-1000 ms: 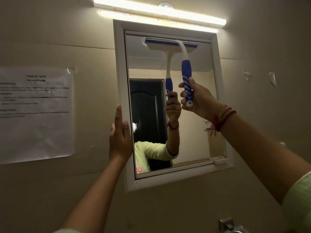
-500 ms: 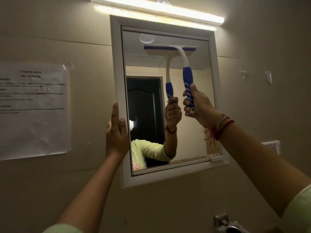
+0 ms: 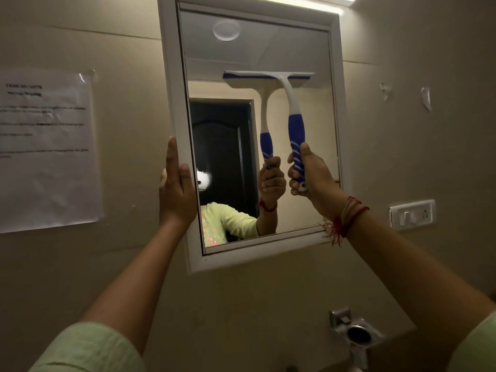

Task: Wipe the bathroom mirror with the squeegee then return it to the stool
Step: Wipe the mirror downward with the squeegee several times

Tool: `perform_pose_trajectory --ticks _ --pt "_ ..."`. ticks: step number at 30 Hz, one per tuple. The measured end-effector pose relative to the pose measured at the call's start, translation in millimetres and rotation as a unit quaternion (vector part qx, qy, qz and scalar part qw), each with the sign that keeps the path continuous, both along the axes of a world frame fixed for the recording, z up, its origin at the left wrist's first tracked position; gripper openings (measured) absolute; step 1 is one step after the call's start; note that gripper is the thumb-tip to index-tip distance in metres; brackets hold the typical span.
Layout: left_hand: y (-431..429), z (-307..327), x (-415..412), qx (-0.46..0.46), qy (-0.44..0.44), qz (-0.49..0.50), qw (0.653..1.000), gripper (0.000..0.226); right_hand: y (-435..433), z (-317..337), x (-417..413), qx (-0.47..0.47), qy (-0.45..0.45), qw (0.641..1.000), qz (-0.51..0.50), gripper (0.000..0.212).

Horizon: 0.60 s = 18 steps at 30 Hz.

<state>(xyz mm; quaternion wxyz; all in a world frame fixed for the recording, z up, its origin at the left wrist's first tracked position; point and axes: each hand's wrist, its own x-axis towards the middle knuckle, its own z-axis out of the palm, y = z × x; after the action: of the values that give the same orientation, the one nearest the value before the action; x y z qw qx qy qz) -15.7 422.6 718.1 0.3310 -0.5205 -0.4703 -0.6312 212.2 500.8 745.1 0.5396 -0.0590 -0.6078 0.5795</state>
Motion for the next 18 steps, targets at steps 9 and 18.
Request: perform_pose_trajectory --ticks 9,18 --pt "-1 0 1 -0.003 -0.003 0.006 1.000 0.047 6 -33 2 0.005 -0.008 0.999 -0.049 0.038" --pt "-2 1 3 -0.009 -0.002 0.012 1.000 0.047 8 -77 3 -0.003 -0.010 0.998 -0.068 0.035"
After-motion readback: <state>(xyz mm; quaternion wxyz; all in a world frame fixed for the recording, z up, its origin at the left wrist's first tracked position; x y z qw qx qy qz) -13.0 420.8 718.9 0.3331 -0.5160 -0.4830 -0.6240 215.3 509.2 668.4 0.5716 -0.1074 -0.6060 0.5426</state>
